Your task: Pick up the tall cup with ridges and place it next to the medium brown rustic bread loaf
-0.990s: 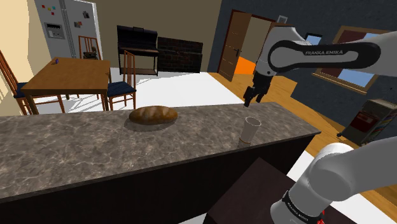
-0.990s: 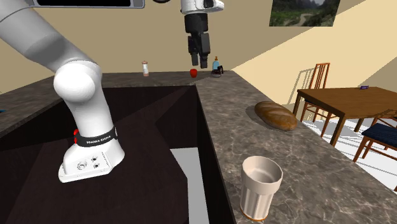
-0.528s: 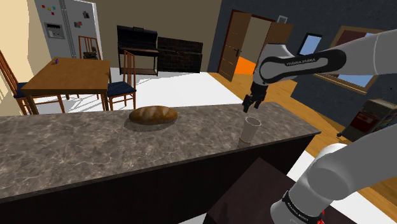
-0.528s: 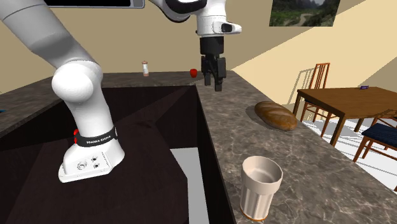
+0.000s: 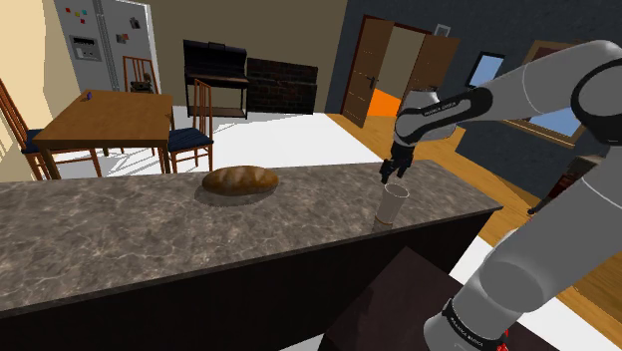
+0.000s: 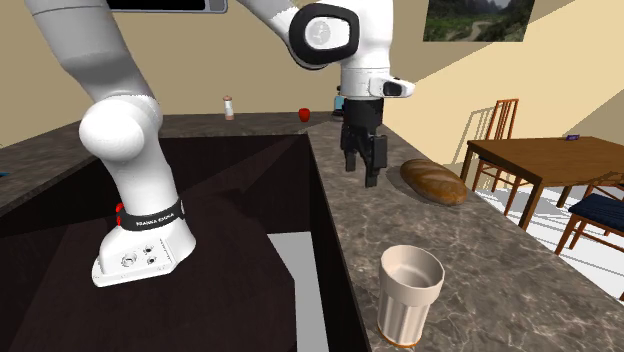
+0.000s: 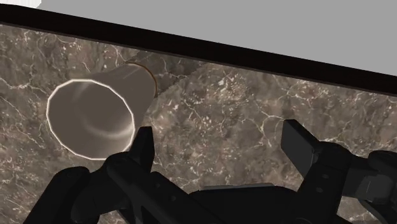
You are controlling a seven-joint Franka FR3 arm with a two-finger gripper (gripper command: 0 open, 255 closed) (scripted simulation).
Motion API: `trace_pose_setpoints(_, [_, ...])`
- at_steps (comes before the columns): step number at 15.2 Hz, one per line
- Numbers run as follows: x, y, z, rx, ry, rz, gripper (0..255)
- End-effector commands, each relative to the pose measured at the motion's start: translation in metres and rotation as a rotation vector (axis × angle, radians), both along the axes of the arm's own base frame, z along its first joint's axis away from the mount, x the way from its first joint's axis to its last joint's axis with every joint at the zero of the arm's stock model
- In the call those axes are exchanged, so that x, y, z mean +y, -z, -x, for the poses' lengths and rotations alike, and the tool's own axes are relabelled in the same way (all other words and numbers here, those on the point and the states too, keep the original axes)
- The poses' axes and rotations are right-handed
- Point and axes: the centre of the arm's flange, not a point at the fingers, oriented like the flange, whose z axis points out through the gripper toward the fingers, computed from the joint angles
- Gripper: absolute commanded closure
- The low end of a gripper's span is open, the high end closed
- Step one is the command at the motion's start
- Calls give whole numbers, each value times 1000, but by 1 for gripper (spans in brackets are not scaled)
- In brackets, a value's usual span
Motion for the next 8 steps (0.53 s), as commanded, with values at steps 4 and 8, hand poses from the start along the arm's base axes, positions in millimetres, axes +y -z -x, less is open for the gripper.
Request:
trace_pose_setpoints(4, [-48,47,-13,18,10,-1,0])
trace_pose_setpoints(8, [-86,84,-22,33,18,-3,0])
